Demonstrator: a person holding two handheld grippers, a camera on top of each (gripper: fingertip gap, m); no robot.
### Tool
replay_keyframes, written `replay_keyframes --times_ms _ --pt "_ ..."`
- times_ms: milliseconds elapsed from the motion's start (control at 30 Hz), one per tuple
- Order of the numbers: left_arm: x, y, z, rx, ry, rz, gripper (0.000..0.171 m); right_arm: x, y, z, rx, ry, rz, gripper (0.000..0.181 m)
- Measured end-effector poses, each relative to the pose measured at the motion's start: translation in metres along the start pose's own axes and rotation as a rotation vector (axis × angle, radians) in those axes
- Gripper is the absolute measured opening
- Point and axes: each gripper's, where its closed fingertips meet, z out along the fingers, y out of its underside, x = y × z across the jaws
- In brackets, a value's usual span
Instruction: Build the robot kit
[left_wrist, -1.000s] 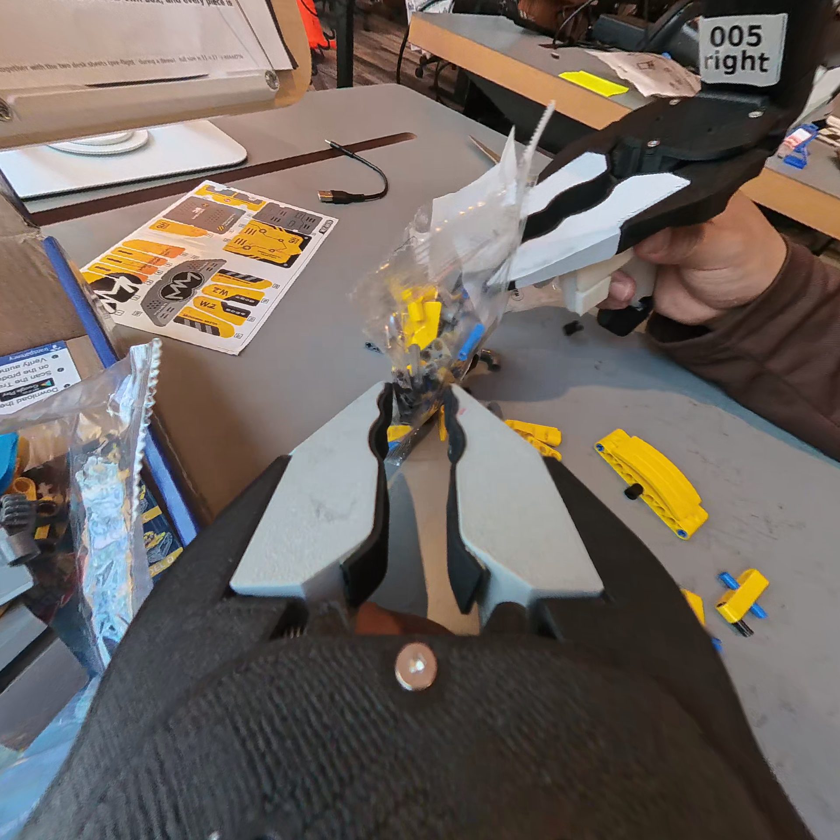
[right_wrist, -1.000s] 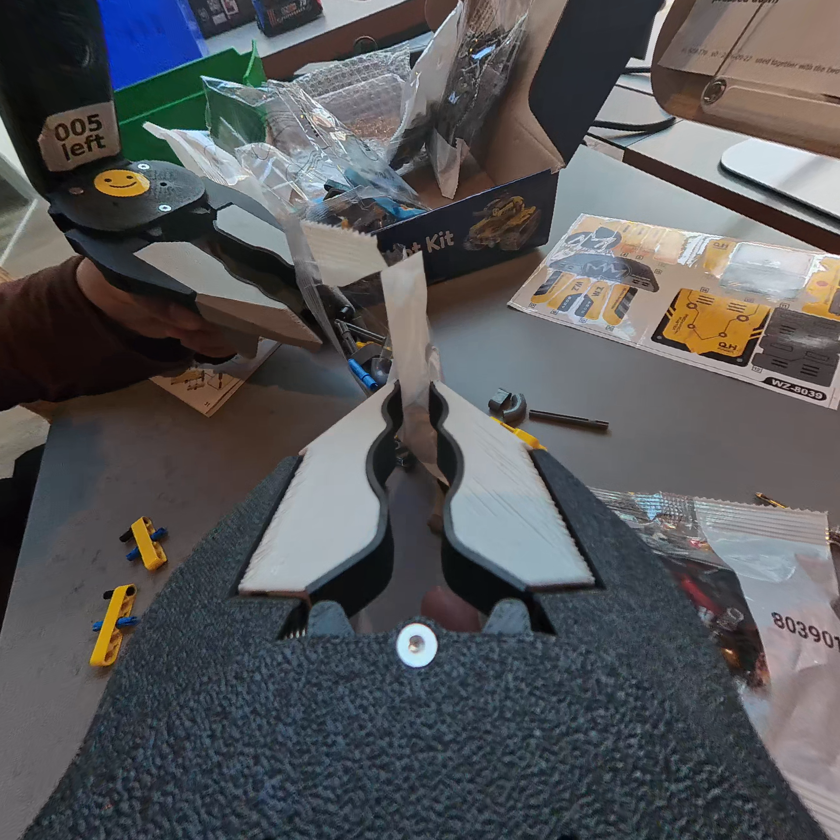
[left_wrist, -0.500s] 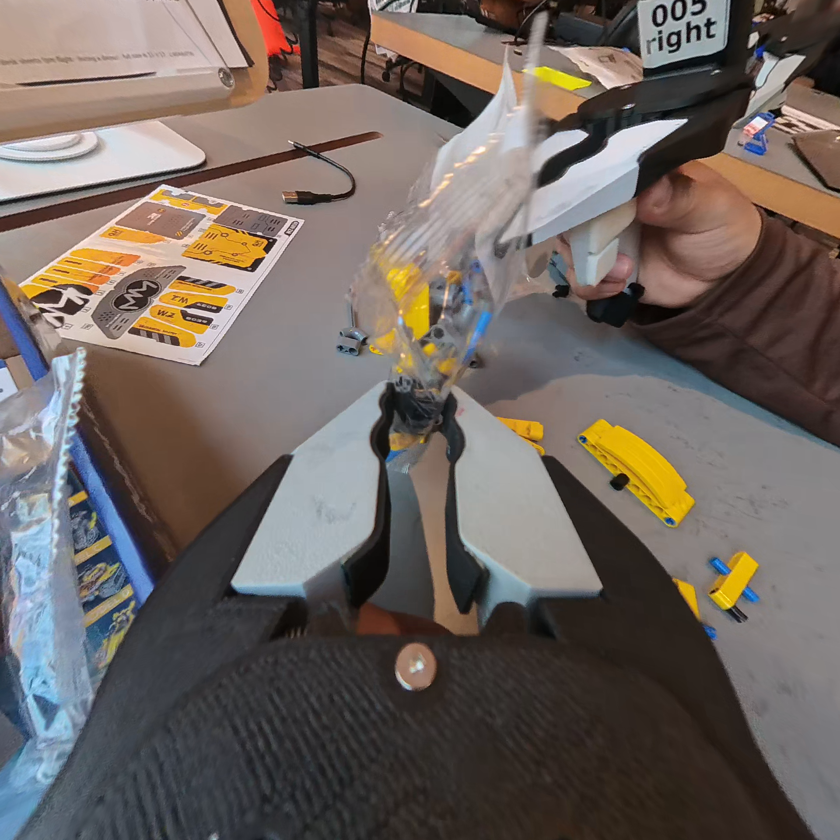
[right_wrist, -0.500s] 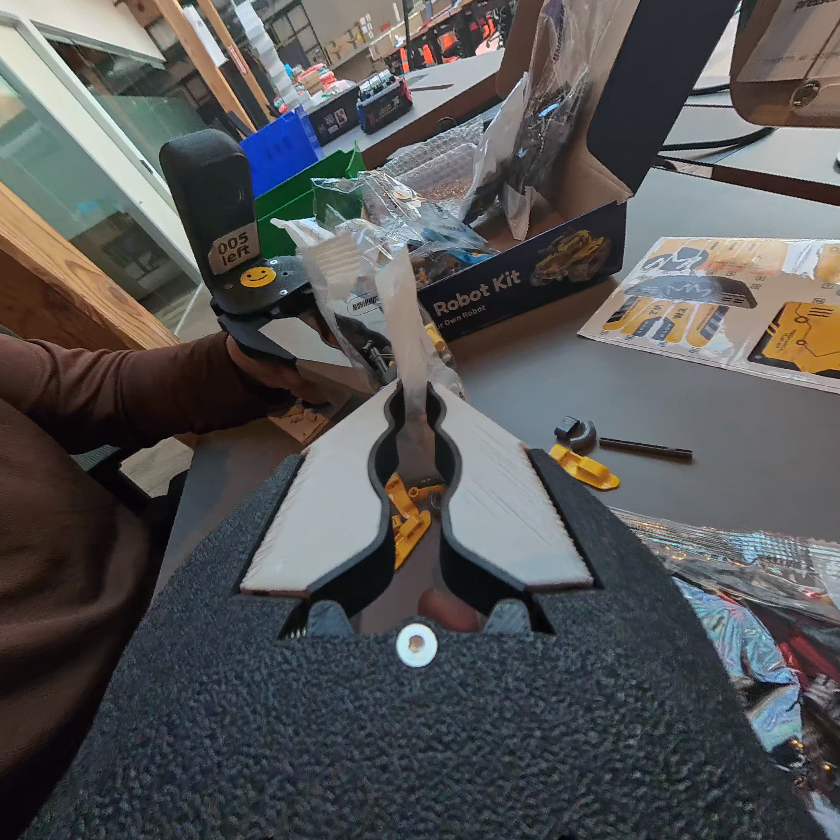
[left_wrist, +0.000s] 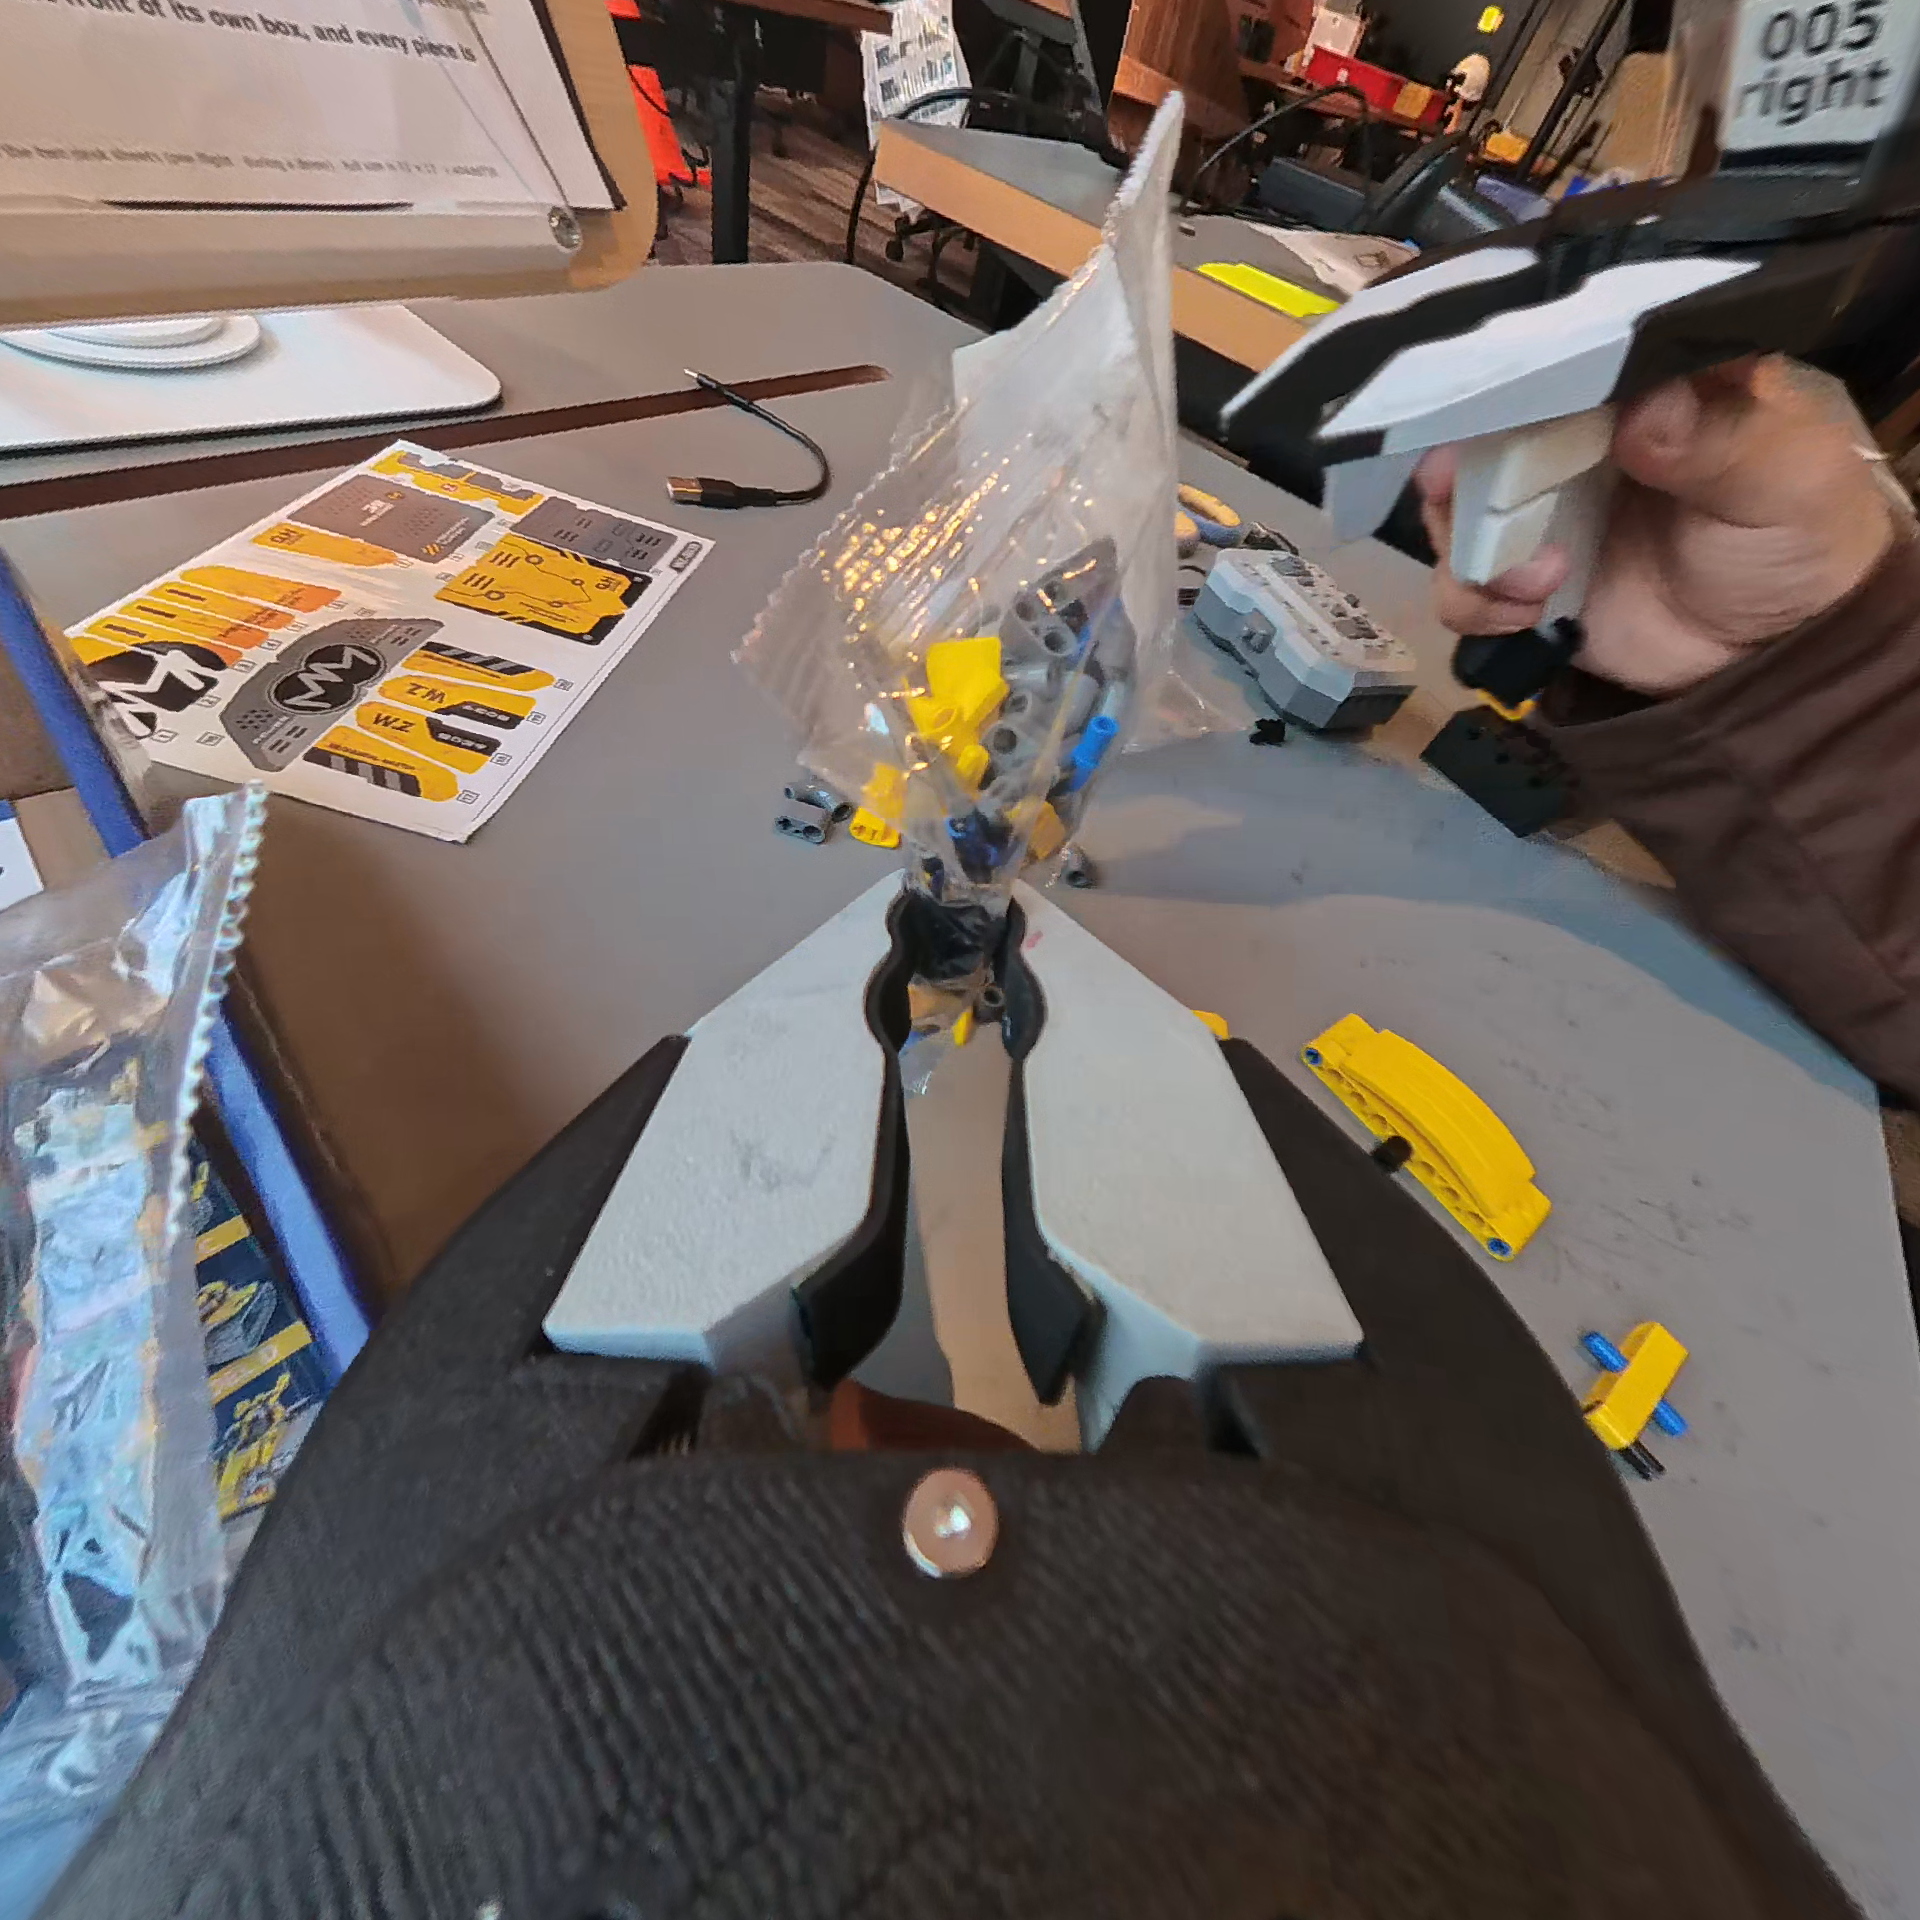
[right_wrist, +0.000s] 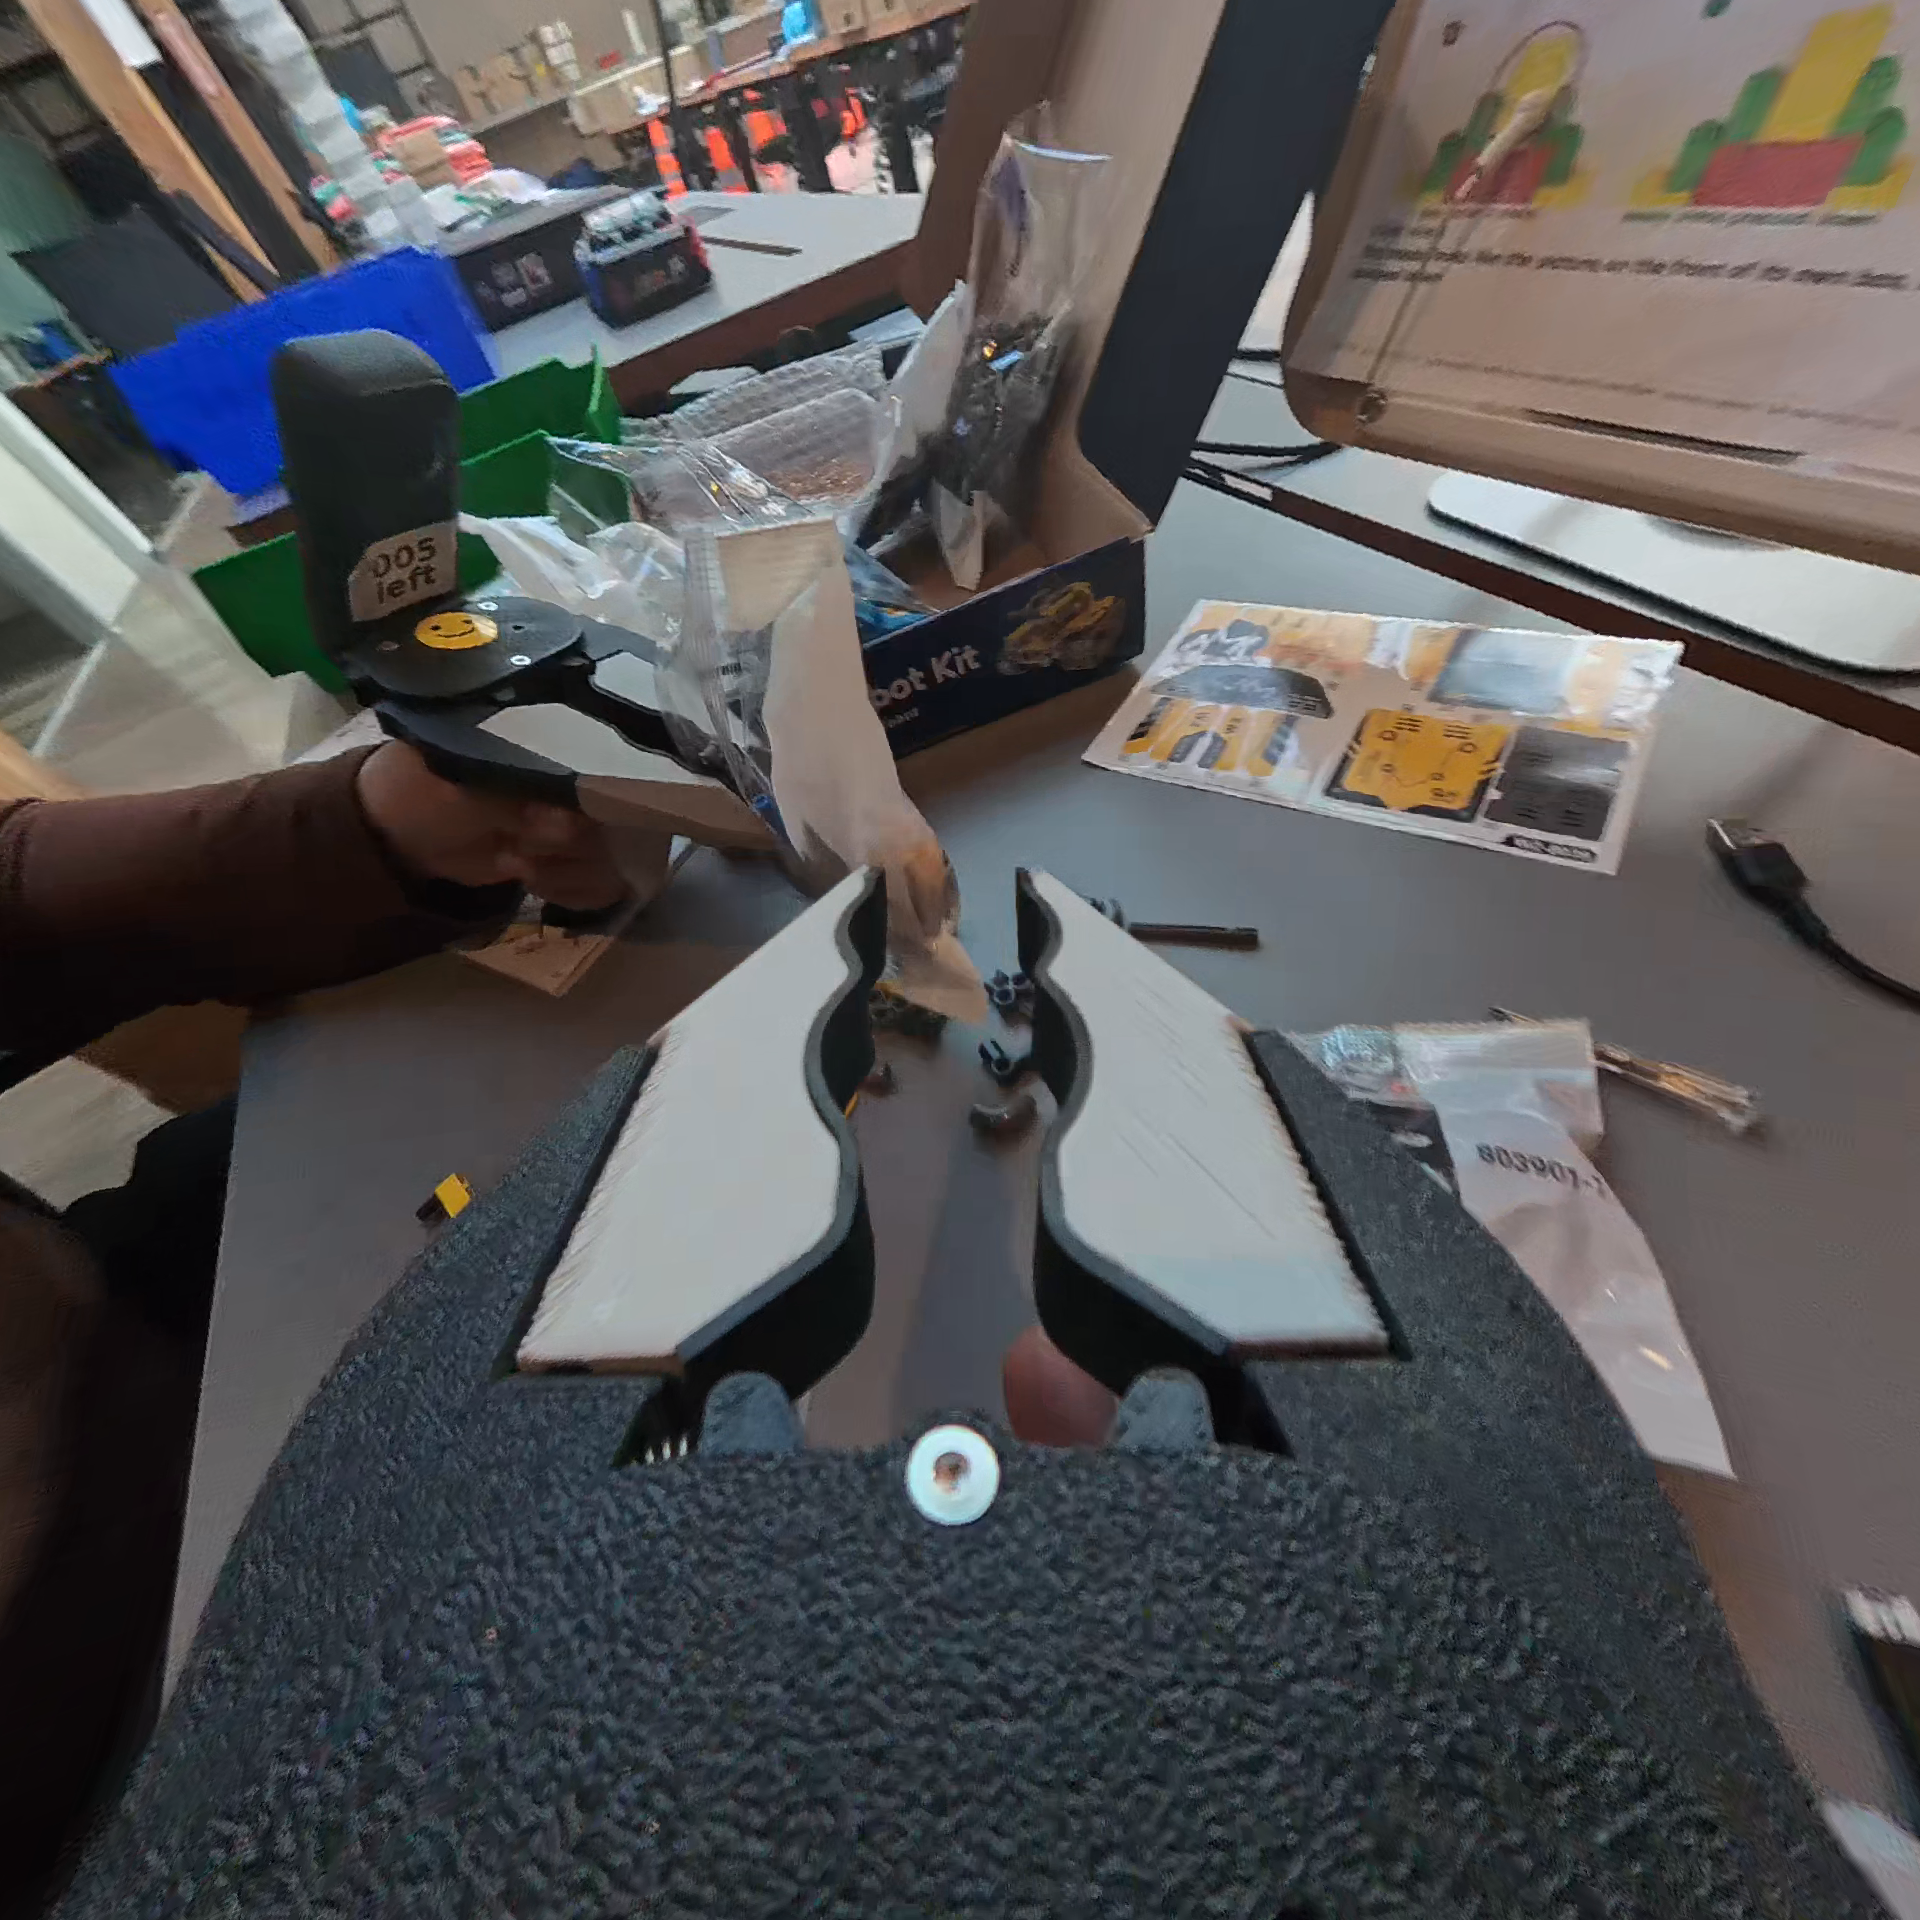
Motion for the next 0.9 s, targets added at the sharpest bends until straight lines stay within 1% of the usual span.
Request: replay_keyframes --times_ms 33,133,267,333,433,533,600,767,900 --pt "-0.002 0.000 0.000 -0.002 -0.005 -0.008 0.010 0.005 0.005 -0.008 -0.042 0.047 0.010 0.024" --pt "-0.003 0.000 0.000 -0.002 -0.013 -0.024 0.010 0.028 0.032 -0.036 -0.208 0.266 0.004 0.024" --pt "-0.002 -0.002 -0.001 0.001 -0.030 0.013 0.010 0.038 0.089 -0.066 -0.496 0.414 -0.053 0.023" --pt "0.000 -0.003 -0.002 0.001 -0.033 0.027 0.010 0.046 0.105 -0.078 -0.632 0.482 -0.110 0.021" --pt "-0.001 -0.004 -0.002 0.003 -0.040 0.032 0.010 0.050 0.113 -0.086 -0.800 0.517 -0.222 0.023" --pt "-0.003 -0.003 -0.003 0.000 -0.040 0.022 0.010 0.054 0.121 -0.088 -0.977 0.520 -0.348 0.024" --pt "-0.004 -0.003 -0.003 -0.002 -0.039 0.014 0.010 0.059 0.126 -0.088 -1.062 0.523 -0.384 0.024" --pt "-0.003 -0.003 -0.003 -0.001 -0.035 0.015 0.010 0.065 0.142 -0.087 -1.188 0.477 -0.303 0.026" --pt "-0.001 -0.004 -0.003 -0.002 -0.029 0.015 0.010 0.066 0.143 -0.082 -1.179 0.446 -0.264 0.020"
